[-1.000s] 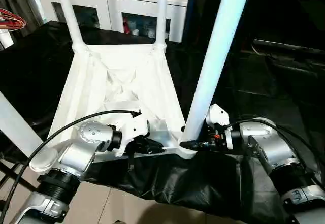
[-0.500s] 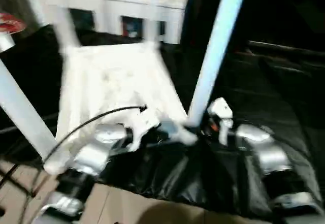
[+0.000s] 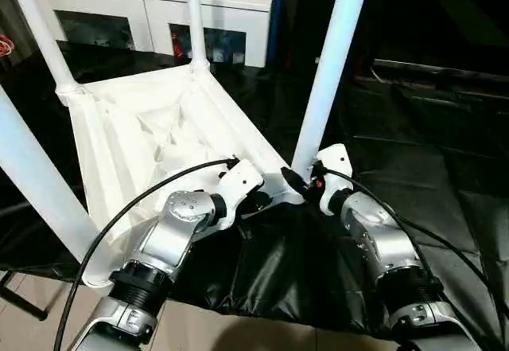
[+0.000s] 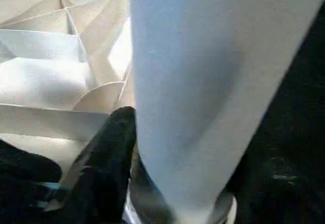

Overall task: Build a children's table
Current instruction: Rotate leg to tighten

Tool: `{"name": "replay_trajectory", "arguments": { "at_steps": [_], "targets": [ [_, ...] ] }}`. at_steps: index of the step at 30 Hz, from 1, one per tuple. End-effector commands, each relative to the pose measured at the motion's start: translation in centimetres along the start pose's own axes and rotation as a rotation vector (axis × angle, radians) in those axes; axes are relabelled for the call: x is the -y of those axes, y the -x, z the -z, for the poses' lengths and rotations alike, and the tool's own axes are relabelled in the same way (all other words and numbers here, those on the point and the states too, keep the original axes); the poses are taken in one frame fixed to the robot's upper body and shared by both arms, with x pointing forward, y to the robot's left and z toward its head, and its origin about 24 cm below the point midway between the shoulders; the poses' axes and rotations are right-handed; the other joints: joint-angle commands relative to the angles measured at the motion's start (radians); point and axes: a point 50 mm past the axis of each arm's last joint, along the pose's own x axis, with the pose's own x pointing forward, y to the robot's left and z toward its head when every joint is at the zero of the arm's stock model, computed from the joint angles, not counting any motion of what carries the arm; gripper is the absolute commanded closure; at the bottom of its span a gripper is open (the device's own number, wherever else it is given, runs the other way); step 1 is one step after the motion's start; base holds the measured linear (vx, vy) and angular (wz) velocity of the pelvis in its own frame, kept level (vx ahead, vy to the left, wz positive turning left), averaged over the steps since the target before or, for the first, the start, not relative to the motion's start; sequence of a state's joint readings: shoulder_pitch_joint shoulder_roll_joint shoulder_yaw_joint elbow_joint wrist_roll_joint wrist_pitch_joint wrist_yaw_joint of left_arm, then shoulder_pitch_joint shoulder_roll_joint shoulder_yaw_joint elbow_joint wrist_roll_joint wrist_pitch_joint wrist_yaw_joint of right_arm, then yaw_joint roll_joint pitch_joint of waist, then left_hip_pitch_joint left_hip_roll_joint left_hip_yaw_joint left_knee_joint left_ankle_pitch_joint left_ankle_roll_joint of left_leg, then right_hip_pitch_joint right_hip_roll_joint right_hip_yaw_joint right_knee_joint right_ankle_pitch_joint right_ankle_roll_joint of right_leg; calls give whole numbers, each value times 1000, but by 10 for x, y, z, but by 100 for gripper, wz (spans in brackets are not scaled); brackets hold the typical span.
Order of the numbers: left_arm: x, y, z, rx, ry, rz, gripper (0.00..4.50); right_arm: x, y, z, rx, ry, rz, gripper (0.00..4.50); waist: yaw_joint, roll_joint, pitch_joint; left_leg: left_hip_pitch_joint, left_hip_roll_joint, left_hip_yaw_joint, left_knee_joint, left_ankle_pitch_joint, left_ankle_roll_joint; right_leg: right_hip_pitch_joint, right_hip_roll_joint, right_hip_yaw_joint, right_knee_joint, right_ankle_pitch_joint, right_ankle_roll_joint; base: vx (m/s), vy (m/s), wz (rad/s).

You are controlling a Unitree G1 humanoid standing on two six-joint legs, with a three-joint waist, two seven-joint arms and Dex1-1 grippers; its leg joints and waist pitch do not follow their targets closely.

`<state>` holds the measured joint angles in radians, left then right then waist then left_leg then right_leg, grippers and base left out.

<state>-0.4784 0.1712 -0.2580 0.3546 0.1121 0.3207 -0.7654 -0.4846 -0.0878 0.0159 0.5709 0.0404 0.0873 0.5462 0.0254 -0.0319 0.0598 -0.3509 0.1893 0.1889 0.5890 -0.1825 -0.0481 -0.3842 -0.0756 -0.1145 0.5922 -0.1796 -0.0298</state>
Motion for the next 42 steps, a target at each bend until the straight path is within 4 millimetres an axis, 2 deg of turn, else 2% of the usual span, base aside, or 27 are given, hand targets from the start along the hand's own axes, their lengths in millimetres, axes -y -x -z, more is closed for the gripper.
{"name": "replay_trajectory", "arguments": {
  "at_steps": [1,2,5,6,8,11,13,15,16,19,21,22,32,34,38,40,42],
  "targets": [
    [15,-10,-30,105,-95,105,450,-44,-11,5,-40,32,-317,165,4,5,-60,6,52,-30,-72,-298,19,32,-89,68,-96,-404,-135,0,0,0],
    [14,-5,-26,96,-95,142,450,-37,-4,6,-67,73,-361,143,7,4,-61,4,52,-30,-72,-290,24,35,-90,68,-94,-389,-139,0,0,0],
    [13,-1,-23,92,-101,177,450,-30,3,6,-84,111,-416,139,9,4,-62,0,53,-28,-71,-262,35,39,-88,70,-87,-339,-154,0,0,0],
    [13,-1,-23,92,-101,178,450,-30,3,6,-85,112,-418,139,10,4,-63,2,53,-26,-70,-251,38,39,-89,70,-85,-323,-162,0,0,0],
    [9,9,-17,79,-129,245,450,-16,15,3,-106,153,-486,139,14,2,-65,2,52,-25,-68,-230,47,43,-88,71,-80,-294,-177,0,0,0],
    [9,13,-15,74,-143,274,450,-12,19,1,-108,171,-517,139,15,3,-65,1,55,-24,-68,-212,53,43,-88,71,-75,-267,-191,0,0,0],
    [11,21,-9,61,-160,359,450,-7,27,1,-128,192,-592,139,19,3,-65,6,56,-24,-68,-223,52,41,-88,70,-78,-278,-196,0,0,0],
    [12,27,-6,56,-174,425,450,-2,33,1,-152,217,-642,139,23,3,-64,5,58,-23,-69,-229,55,41,-88,72,-76,-286,-196,0,0,0],
    [11,30,-5,55,-172,435,450,1,36,1,-165,229,-663,139,28,3,-63,9,61,-21,-70,-231,50,36,-86,73,-75,-276,-201,0,0,0],
    [9,33,-3,44,-174,439,450,4,39,0,-178,231,-687,139,34,2,-60,12,60,-20,-70,-241,42,35,-86,74,-76,-304,-199,0,0,0],
    [8,35,-2,40,-177,442,450,5,41,0,-181,232,-700,139,35,2,-60,12,60,-21,-71,-252,34,35,-87,75,-77,-325,-192,0,0,0],
    [5,37,-1,37,-177,444,450,7,43,-1,-187,228,-723,139,35,-2,-61,9,60,-21,-71,-244,35,38,-88,76,-75,-327,-187,0,0,0],
    [3,47,2,21,-165,495,450,6,48,-3,-198,211,-813,218,44,-1,-66,6,60,-16,-66,-186,53,39,-86,77,-64,-247,-210,0,0,0],
    [3,47,3,21,-165,493,450,4,48,-2,-197,210,-819,238,45,-1,-64,7,60,-17,-68,-201,44,39,-86,77,-67,-273,-204,0,0,0],
    [2,42,3,15,-159,461,450,0,47,2,-195,196,-823,245,46,-1,-64,9,60,-17,-68,-213,37,37,-87,78,-70,-299,-194,0,0,0],
    [-1,34,1,12,-147,374,450,-4,44,6,-174,171,-793,248,48,1,-64,9,59,-17,-68,-212,37,38,-86,78,-71,-303,-190,0,0,0],
    [-3,30,-1,13,-140,326,450,-6,42,7,-161,158,-768,248,51,-1,-61,14,59,-17,-69,-228,31,34,-86,79,-76,-323,-187,0,0,0]
  ]
}}
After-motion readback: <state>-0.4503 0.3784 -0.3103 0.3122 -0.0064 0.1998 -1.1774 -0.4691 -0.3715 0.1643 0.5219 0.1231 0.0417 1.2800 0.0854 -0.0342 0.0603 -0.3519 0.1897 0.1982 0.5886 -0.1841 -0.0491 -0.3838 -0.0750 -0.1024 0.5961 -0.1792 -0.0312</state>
